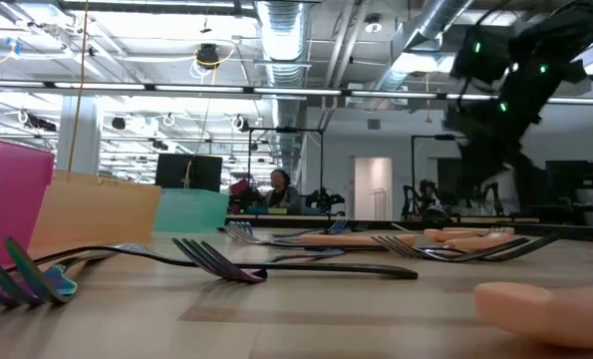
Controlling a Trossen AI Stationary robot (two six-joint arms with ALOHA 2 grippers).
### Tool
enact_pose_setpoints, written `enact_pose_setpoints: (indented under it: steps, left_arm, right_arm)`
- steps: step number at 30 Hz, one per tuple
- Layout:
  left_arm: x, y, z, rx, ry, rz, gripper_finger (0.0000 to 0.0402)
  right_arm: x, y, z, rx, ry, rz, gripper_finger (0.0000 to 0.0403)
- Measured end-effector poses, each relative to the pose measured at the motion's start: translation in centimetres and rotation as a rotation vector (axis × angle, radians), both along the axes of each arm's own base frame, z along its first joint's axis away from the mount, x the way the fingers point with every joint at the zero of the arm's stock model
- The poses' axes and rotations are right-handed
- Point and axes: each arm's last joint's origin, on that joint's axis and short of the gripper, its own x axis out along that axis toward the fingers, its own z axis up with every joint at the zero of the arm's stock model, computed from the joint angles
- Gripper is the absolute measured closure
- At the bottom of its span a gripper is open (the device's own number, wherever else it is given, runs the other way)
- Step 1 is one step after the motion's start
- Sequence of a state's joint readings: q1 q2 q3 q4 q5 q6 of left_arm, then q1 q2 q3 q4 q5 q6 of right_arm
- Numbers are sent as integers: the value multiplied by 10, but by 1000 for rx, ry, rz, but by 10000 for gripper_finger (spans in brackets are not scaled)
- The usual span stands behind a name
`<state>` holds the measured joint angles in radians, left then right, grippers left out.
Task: Sort silverware by color (type)
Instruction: Put the black fork into the blue bin
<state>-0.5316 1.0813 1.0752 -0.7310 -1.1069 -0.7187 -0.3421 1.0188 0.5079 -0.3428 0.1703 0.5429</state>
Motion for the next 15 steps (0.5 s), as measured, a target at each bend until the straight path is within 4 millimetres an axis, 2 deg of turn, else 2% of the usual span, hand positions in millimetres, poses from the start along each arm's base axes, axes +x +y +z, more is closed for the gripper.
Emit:
enact_pose_setpoints:
  steps: [4,10,15]
  left_arm:
    - [8,2,5,-37,-24,-40,356]
    - [25,11,15,-58,-83,-161,337]
    - [45,28,8,-49,-178,-359,333]
  right_arm:
    - [16,6,25,-84,-270,137,373]
    - [36,21,54,-238,-576,282,373]
    - [47,32,68,-340,-743,358,373]
